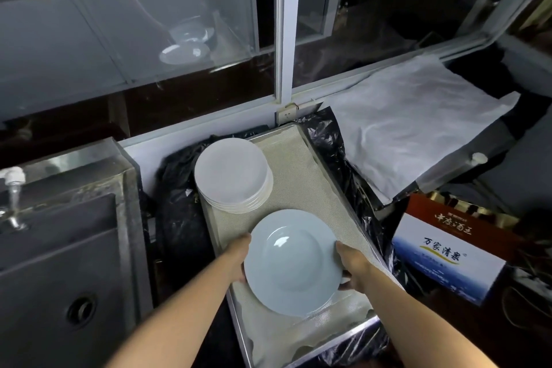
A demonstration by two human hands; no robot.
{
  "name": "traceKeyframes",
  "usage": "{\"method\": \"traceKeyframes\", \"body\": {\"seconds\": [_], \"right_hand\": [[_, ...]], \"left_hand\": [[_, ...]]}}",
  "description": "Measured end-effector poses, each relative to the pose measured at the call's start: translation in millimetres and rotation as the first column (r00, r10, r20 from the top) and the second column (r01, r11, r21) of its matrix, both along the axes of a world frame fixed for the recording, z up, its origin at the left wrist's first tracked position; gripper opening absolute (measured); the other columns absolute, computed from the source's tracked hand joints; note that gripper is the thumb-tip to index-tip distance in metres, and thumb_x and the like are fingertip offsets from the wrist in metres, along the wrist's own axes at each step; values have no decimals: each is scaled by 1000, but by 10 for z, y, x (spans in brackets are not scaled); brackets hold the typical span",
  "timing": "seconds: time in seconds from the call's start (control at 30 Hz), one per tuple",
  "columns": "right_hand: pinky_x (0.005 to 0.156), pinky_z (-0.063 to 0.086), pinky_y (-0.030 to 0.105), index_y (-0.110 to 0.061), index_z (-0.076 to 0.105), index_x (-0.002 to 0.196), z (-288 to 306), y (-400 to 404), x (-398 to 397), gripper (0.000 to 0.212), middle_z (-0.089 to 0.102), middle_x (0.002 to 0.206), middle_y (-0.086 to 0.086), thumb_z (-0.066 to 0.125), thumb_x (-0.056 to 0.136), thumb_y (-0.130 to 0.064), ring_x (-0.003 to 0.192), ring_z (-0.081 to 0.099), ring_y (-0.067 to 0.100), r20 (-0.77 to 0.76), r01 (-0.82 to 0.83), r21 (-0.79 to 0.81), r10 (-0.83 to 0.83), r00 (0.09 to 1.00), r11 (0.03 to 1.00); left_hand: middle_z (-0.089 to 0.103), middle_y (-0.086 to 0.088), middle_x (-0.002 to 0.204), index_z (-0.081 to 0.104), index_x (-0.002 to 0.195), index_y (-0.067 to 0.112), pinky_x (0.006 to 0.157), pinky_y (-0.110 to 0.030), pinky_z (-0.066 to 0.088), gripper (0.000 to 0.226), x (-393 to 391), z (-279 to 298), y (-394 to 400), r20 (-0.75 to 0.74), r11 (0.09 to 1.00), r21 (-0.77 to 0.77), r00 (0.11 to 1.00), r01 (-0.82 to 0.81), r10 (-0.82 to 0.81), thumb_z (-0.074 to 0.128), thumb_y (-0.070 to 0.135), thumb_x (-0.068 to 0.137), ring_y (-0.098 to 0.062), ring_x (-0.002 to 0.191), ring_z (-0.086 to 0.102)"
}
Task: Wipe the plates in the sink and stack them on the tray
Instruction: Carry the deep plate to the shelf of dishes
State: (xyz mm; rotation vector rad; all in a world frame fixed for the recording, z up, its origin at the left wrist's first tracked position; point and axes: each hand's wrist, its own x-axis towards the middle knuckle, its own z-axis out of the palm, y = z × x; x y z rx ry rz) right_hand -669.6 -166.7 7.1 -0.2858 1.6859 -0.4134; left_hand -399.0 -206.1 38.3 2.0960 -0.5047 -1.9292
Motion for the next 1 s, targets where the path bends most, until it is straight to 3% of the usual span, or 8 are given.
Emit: {"method": "traceKeyframes", "body": {"seconds": [0.1,0.2,0.33,0.4,0.47,0.63,0.9,1.0], "right_hand": [[76,56,48,-18,60,118,-25,-28,-16,35,66,109,10,39,103,-42,98,64,34,-34,-9,-27,9,999,1000],[66,56,42,-18,60,121,39,-59,-35,34,67,105,10,41,104,-40,90,65,33,-61,-26,-48,23,998,999],[62,53,39,-21,62,121,204,-135,-55,31,67,106,8,45,103,-41,92,65,32,-71,-41,-67,36,997,997],[64,52,40,-21,63,120,329,-186,-32,32,67,108,6,46,103,-42,96,64,31,-72,-65,-77,60,996,995],[64,52,40,-19,62,118,468,-230,32,32,66,110,6,46,103,-42,97,63,31,-76,-103,-88,97,992,991],[66,52,41,-15,63,113,821,-225,407,32,65,109,7,48,102,-42,96,62,31,-123,-209,-125,194,973,970],[78,52,47,-12,58,114,1147,229,1435,31,61,105,8,49,102,-39,92,59,31,-160,-382,-172,357,920,908],[83,54,49,-12,58,117,1150,463,1879,35,61,108,9,49,101,-42,96,60,32,-171,-461,-179,434,884,869]], "left_hand": [[75,-15,97,67,104,13,88,-51,55,42,-63,138,48,2,998,6,998,-62,62,41,46,106,-33,91,70],[74,-15,101,66,110,13,92,-54,54,44,-93,202,61,-4,995,28,995,-95,95,41,49,106,-33,93,69],[71,-14,96,65,106,12,66,-41,52,40,-80,357,70,-62,990,45,989,-132,134,42,46,106,-30,85,66],[71,-13,99,66,112,11,62,-41,53,38,-30,471,92,-74,992,37,990,-121,123,47,43,105,-31,86,66],[72,-14,101,68,113,10,69,-45,55,36,46,557,146,-81,992,19,989,-121,123,51,40,103,-32,88,67],[64,-11,91,62,89,13,80,-52,51,24,359,887,485,-58,979,-27,978,-203,201,52,30,104,-32,83,59],[65,-15,107,65,109,10,99,-60,48,28,1363,1068,1412,-17,949,-75,951,-308,307,63,32,92,-37,100,59],[65,-15,108,63,106,7,95,-58,49,29,1760,1173,1957,-76,923,-58,924,-380,376,63,33,92,-40,107,60]]}}
